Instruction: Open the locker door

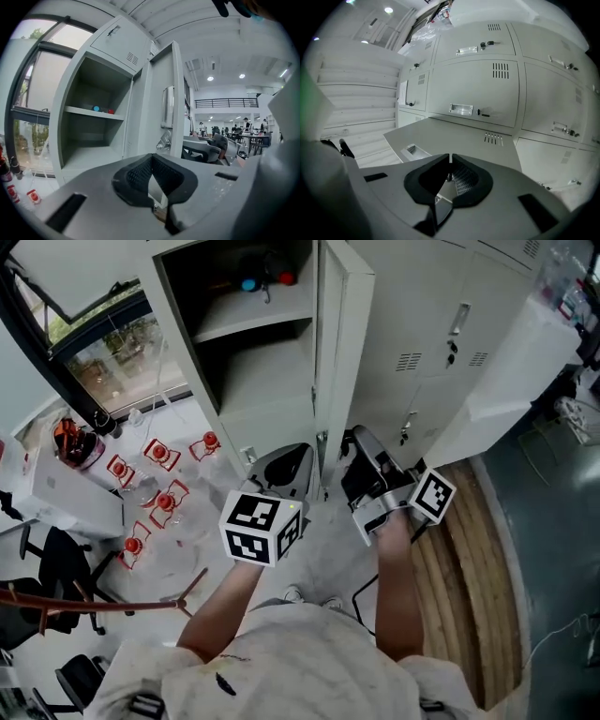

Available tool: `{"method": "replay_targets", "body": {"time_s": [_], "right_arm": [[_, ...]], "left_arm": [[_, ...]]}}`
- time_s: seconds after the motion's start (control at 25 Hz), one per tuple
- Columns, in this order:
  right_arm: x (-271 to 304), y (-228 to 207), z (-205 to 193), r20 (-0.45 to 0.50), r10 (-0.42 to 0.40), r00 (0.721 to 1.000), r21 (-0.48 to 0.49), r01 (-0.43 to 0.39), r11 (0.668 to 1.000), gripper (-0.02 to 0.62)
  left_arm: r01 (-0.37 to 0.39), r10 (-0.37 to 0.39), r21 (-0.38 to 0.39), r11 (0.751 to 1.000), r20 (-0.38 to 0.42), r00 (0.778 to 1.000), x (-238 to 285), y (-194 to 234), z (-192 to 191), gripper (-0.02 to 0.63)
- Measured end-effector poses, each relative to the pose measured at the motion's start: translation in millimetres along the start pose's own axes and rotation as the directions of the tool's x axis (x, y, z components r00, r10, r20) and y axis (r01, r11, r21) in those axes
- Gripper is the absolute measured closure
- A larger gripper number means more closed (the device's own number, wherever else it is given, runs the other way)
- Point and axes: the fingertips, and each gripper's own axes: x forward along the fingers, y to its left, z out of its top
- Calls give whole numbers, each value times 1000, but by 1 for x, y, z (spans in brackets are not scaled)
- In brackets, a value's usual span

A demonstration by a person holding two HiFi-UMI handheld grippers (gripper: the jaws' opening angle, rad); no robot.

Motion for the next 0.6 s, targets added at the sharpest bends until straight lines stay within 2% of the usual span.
{"method": "replay_targets", "body": {"time_s": [0.28,0.48,0.6], "right_arm": [[-10,-1,21,64,-39,997,-65,43,997,575],[-19,-2,36,70,-39,997,-67,44,997,575],[-21,-5,48,64,-21,998,-53,25,998,575]], "left_arm": [[77,-77,6,997,-16,997,8,-11,-5,601],[91,-90,21,996,-17,996,17,-27,-4,601],[73,-73,29,997,-5,997,29,-35,1,601]]}}
